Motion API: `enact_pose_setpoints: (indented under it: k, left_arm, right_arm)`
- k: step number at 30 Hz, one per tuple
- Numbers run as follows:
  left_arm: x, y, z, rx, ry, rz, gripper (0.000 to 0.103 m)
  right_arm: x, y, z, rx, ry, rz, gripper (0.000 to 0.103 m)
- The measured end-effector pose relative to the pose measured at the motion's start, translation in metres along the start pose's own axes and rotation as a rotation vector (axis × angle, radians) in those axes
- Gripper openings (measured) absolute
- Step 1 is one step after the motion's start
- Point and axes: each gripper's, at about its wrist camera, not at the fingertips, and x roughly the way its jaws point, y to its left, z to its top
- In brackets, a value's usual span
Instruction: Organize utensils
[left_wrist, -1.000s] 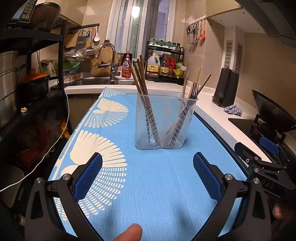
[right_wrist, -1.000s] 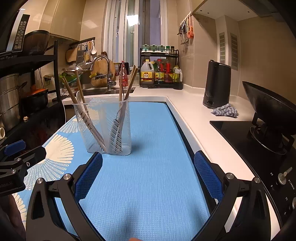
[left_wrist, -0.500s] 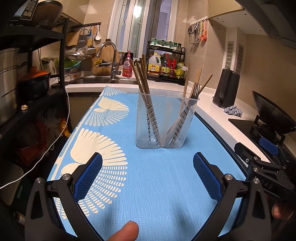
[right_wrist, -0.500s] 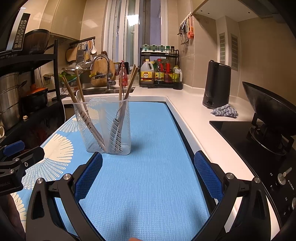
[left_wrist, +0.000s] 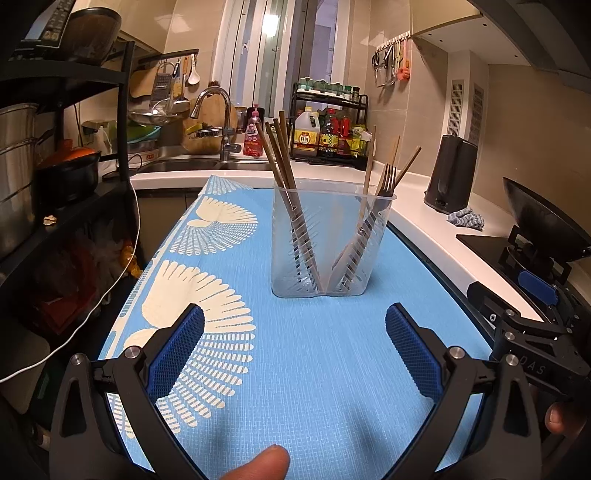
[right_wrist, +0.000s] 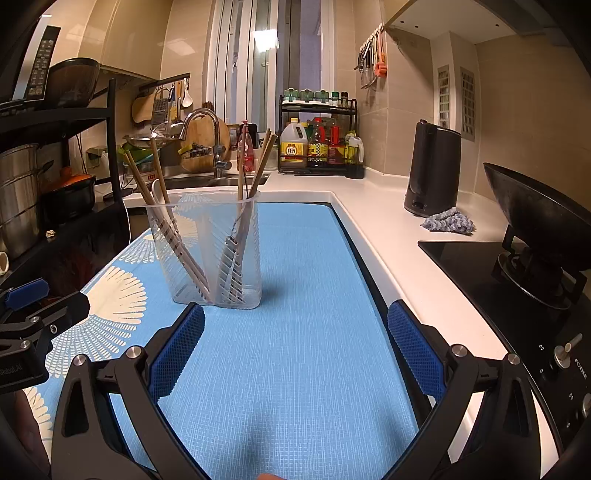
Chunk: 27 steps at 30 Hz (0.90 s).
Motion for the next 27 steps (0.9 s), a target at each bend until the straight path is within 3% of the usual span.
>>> enact_pose_setpoints:
  k: [27]
  left_arm:
    - [-0.0037, 0.0014, 0.0018, 0.012, -0.022, 0.002, 0.096]
  right_arm:
    - [-0.0008, -0.0003, -0.0001, 0.001, 0.002, 0.000, 0.098]
